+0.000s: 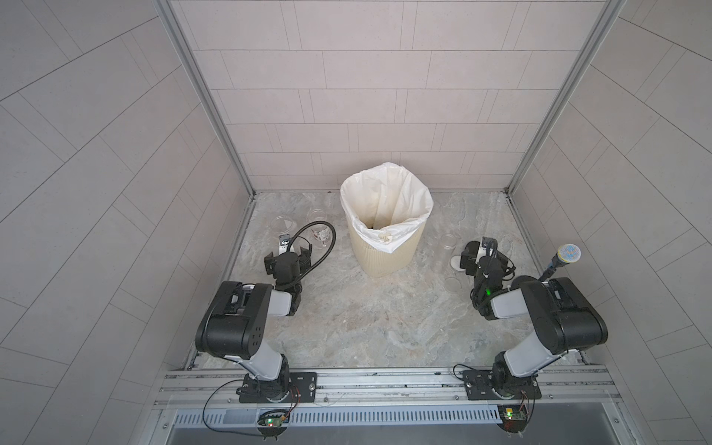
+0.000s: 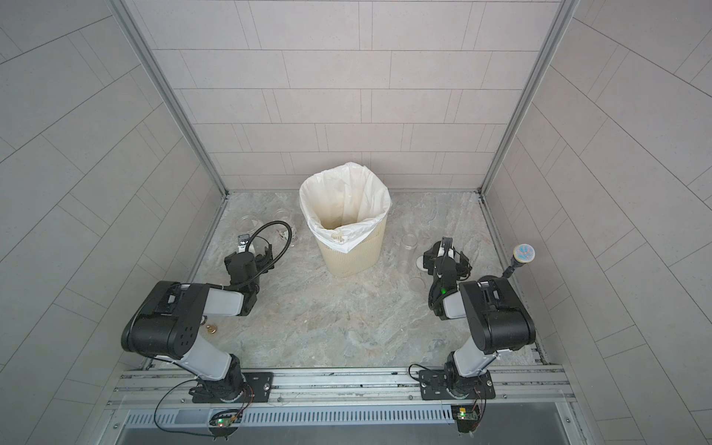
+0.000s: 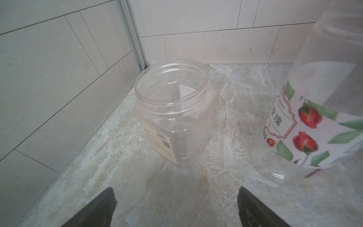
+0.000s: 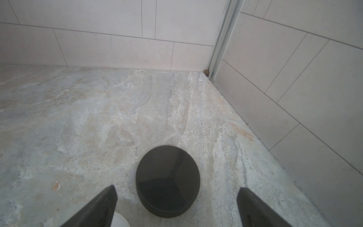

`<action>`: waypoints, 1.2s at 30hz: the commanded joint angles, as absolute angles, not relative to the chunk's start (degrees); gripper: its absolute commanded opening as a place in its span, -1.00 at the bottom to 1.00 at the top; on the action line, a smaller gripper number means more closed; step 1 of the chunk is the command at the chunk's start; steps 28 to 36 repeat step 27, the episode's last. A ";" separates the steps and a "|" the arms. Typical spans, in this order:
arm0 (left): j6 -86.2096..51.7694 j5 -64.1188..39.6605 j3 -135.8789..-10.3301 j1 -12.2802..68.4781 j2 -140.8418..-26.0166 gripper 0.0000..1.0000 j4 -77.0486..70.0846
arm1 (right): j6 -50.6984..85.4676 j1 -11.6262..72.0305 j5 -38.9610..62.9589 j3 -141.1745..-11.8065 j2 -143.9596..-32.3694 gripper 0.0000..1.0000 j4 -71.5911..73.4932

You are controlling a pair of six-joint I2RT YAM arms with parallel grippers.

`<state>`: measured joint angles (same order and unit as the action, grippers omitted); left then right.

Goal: Empty the moldy dried flower tea in the jars
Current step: Reset both arms

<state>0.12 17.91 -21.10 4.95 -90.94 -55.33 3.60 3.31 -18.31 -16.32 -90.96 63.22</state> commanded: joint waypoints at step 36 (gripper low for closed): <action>-0.90 13.51 -22.83 3.15 -90.56 1.00 -52.16 | 4.81 2.72 -20.19 -15.12 -90.24 1.00 66.27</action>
